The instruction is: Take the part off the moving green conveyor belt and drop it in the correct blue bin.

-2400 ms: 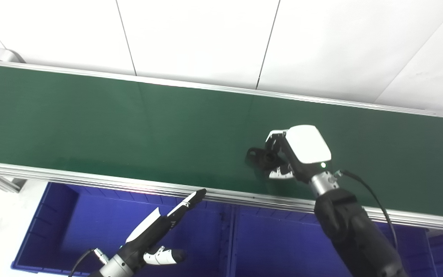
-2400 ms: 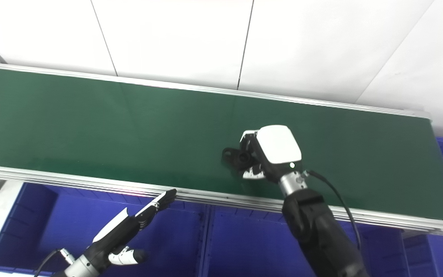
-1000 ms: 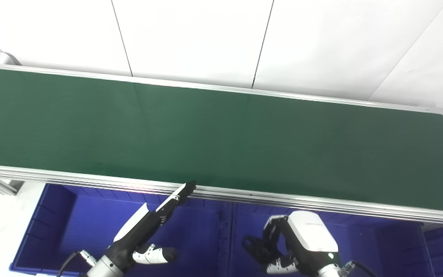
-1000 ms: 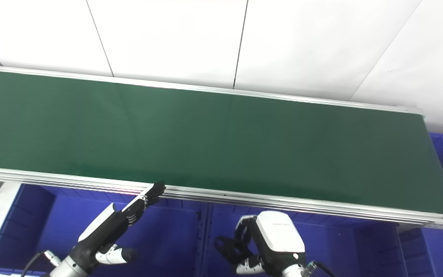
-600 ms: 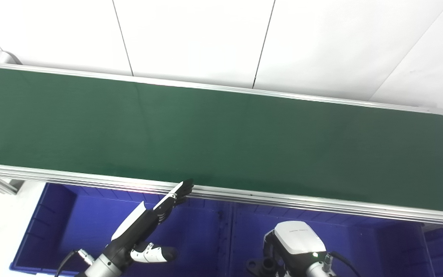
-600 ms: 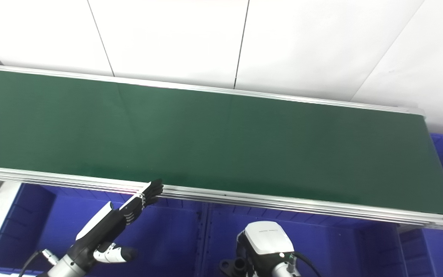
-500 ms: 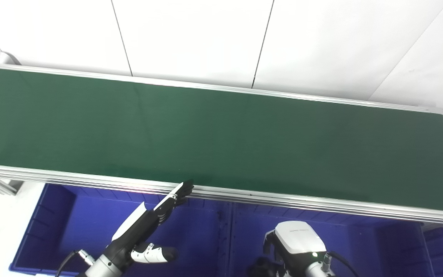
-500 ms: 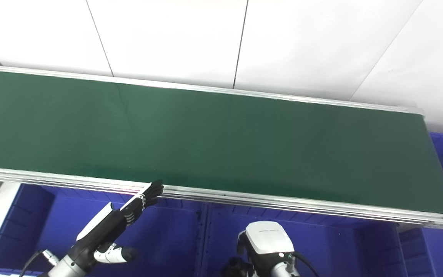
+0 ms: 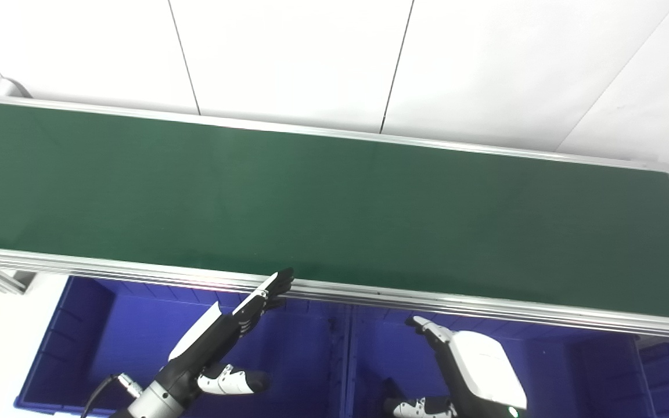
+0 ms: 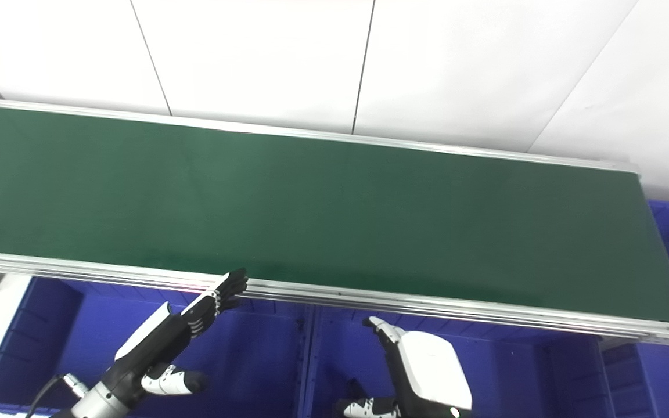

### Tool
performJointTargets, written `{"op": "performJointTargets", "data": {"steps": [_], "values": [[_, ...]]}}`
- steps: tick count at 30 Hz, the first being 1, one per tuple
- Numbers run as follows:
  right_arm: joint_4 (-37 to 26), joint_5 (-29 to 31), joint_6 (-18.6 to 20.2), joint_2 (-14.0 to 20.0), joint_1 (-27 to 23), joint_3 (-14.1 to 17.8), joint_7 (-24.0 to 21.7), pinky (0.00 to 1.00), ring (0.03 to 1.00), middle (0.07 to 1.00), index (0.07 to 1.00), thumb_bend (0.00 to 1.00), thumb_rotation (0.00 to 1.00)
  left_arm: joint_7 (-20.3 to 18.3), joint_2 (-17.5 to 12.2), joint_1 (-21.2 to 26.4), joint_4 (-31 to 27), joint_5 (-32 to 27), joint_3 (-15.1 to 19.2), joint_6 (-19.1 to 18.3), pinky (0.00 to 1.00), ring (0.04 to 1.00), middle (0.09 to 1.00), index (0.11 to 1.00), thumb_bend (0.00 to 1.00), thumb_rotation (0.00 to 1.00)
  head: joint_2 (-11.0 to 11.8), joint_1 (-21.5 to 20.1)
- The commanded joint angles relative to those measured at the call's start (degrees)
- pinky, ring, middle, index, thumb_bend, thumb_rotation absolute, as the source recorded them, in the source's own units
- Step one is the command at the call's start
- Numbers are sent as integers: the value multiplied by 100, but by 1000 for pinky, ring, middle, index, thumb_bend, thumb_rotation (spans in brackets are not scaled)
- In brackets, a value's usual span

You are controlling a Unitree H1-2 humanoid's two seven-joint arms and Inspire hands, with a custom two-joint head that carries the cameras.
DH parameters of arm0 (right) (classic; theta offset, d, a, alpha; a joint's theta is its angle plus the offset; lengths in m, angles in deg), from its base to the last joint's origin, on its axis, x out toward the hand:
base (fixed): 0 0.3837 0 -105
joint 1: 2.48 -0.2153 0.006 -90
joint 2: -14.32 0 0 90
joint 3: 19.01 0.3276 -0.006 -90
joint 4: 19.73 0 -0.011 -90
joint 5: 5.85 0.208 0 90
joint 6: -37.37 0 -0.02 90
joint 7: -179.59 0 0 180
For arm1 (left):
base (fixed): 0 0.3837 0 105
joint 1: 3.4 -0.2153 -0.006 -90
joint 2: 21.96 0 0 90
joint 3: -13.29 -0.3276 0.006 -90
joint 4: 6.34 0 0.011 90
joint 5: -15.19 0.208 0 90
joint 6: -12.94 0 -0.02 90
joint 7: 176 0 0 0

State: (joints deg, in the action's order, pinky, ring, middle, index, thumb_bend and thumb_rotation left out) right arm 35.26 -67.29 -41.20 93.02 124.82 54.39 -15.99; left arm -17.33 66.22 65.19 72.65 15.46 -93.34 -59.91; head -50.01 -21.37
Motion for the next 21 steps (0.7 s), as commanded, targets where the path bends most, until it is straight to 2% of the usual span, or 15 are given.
{"op": "performJointTargets", "data": {"steps": [1,4,5,8,9,13,21], "values": [[-281,818,-308,-126,255,50,421,711,804,831,854,685,236,-11,-56,-28,-195,-115,35,13,941,990,1000,992,766,753,-22,77],[-213,1663,-711,-63,460,45,811,696,802,847,866,671,211,-11,-47,-32,-197,-105,34,-4,952,996,1000,998,756,747,-37,187],[-112,1995,-924,-32,527,49,958,693,801,849,869,667,211,-16,-38,-39,-229,-122,27,-65,955,997,1000,999,754,745,-56,336],[89,2567,-1304,28,623,51,1223,725,820,868,895,668,320,-17,-16,-52,-290,-120,9,-166,975,1000,1000,1000,751,730,-62,456],[147,2672,-1390,29,630,54,1299,732,824,870,897,669,337,-11,-5,-61,-300,-105,5,-178,977,1000,1000,1000,752,731,-65,595],[367,2937,-1579,-13,603,44,1532,747,825,867,911,673,419,15,34,-92,-333,-75,-8,-249,952,1000,1000,993,765,735,-54,717],[569,3111,-1655,0,491,-6,1727,780,848,883,924,684,485,-24,14,-115,-374,-163,3,-357,969,1000,1000,1000,754,722,-39,660]]}}
